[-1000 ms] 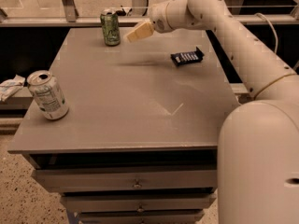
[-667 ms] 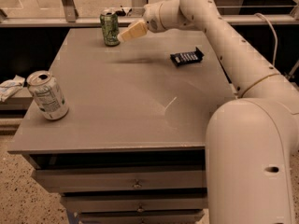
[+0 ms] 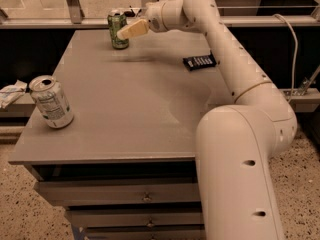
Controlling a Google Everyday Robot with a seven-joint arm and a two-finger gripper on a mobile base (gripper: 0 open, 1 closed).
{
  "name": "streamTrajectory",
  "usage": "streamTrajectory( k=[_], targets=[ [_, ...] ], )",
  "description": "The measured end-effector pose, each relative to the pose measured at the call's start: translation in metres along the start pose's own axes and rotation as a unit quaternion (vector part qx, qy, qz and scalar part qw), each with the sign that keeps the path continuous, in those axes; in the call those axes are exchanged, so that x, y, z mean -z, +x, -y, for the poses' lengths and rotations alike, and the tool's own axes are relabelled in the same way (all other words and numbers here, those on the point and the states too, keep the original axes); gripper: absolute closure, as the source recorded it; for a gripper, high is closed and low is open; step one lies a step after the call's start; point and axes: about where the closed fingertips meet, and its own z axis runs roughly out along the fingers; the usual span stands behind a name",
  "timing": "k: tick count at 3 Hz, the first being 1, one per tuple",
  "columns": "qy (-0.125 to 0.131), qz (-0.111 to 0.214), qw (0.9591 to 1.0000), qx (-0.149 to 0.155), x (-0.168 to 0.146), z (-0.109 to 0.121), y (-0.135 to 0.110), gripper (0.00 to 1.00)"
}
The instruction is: Move green can near 7up can
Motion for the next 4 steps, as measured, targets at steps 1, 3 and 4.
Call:
streamTrajectory(
  k=[1, 3, 4],
  targets=[
    [-0.022, 0.004, 0.9997, -0.012, -0.023, -0.014, -0.002, 0.0],
    [-0.017, -0.026, 0.9995, 0.001, -0.054, -0.031, 0.0, 0.18],
    [-0.009, -0.026, 0.9996, -0.001, -0.059, -0.032, 0.002, 0.4]
  ],
)
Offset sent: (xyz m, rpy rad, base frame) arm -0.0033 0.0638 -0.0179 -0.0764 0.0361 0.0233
